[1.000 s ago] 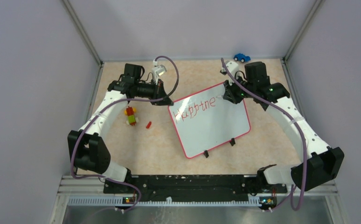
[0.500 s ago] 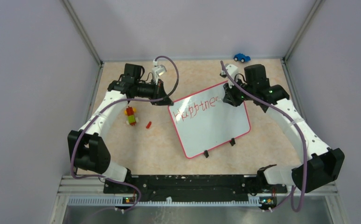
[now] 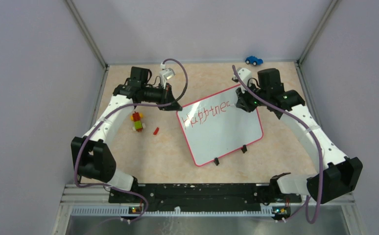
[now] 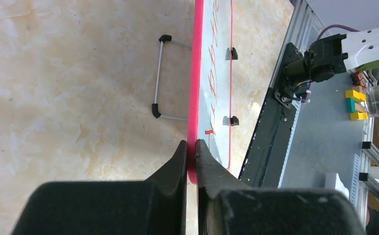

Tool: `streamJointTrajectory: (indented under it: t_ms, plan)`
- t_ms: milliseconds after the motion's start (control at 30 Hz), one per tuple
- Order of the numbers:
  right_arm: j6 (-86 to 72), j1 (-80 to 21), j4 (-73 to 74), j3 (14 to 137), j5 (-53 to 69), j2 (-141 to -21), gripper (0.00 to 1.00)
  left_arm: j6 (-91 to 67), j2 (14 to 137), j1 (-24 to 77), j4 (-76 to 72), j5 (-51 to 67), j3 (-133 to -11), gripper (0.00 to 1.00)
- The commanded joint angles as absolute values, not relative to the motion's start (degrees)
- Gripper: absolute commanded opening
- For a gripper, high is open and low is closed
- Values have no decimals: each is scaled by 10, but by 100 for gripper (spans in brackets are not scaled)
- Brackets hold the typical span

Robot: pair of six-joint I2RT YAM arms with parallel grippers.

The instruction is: Write a sentence on the whiteboard

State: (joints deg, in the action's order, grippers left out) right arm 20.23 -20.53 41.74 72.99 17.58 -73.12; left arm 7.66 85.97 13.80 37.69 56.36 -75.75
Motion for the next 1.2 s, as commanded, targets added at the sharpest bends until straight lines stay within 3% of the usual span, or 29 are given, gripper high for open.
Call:
streamJointTrajectory:
  t_ms: [0, 367, 900, 1167]
  plan:
    - [218, -197, 417, 722, 159, -710, 0, 91, 867, 159, 403, 568, -748, 0]
    - [209, -198, 418, 691, 184, -698, 0, 92, 869, 159, 403, 570, -747, 0]
    - [192, -223, 420, 737, 214, -708, 0, 93, 866, 159, 404, 563, -746, 0]
    - [201, -171, 426, 754, 216, -690, 0, 92, 870, 160, 404, 569, -749, 0]
